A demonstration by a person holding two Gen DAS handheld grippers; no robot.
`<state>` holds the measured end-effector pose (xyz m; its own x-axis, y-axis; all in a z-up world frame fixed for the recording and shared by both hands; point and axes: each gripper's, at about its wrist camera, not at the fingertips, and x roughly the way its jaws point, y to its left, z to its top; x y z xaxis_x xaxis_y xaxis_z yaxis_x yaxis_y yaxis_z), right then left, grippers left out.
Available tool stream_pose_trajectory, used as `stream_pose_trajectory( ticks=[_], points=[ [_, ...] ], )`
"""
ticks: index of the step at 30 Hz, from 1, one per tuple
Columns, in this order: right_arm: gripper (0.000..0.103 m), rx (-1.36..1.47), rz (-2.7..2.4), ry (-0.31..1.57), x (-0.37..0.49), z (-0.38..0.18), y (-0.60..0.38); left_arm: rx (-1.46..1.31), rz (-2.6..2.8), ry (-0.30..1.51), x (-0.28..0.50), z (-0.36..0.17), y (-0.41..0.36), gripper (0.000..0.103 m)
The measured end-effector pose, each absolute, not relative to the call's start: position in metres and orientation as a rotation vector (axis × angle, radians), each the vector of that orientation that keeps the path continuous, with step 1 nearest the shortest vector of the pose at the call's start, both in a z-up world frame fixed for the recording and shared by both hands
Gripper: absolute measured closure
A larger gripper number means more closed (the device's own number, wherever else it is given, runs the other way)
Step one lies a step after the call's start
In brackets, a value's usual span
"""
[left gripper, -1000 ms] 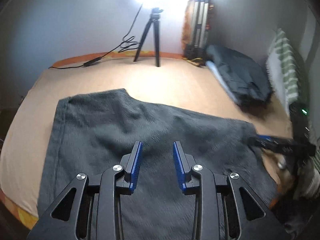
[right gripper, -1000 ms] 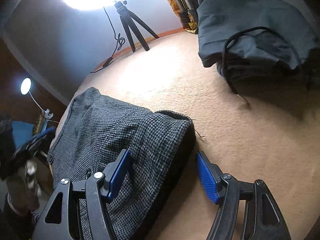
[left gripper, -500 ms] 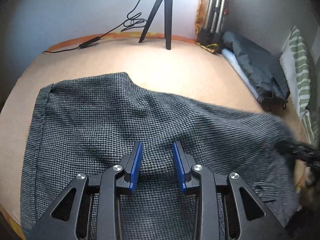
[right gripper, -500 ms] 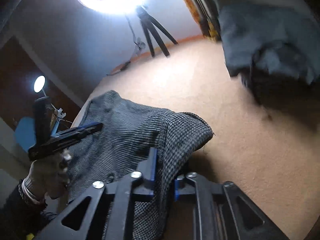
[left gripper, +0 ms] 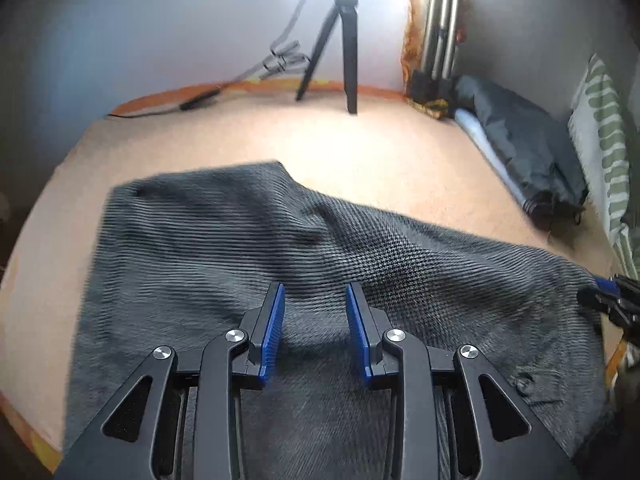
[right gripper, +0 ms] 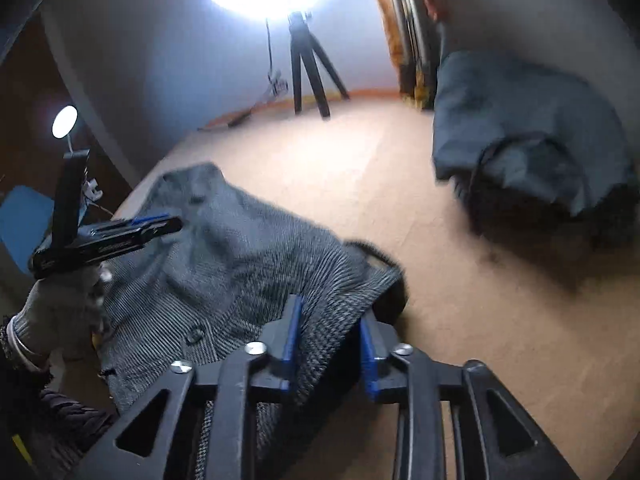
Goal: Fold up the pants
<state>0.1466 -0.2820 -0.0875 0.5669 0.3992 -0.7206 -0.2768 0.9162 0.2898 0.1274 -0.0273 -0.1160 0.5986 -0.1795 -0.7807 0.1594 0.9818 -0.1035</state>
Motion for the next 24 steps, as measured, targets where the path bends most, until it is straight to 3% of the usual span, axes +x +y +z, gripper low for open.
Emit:
stream_pose_trajectory(
  ticks=[7,17,24],
  points=[
    [0.063,0.164,0.397,0.801,0.149,-0.058,-0.296,-0.045,-0.111,0.902,0.085,-0.102,0.016,0.073],
    [0.048,0.188,0.425,0.88,0.135,-0.083,-0.287,0.025,0.023,0.953,0.061,-0.141,0.063,0.073],
    [0.045,0.219,0.442,0.948,0.111,-0.105,-0.275,0.121,0.017,0.943,0.058,-0.144,0.053,0.073]
  ],
)
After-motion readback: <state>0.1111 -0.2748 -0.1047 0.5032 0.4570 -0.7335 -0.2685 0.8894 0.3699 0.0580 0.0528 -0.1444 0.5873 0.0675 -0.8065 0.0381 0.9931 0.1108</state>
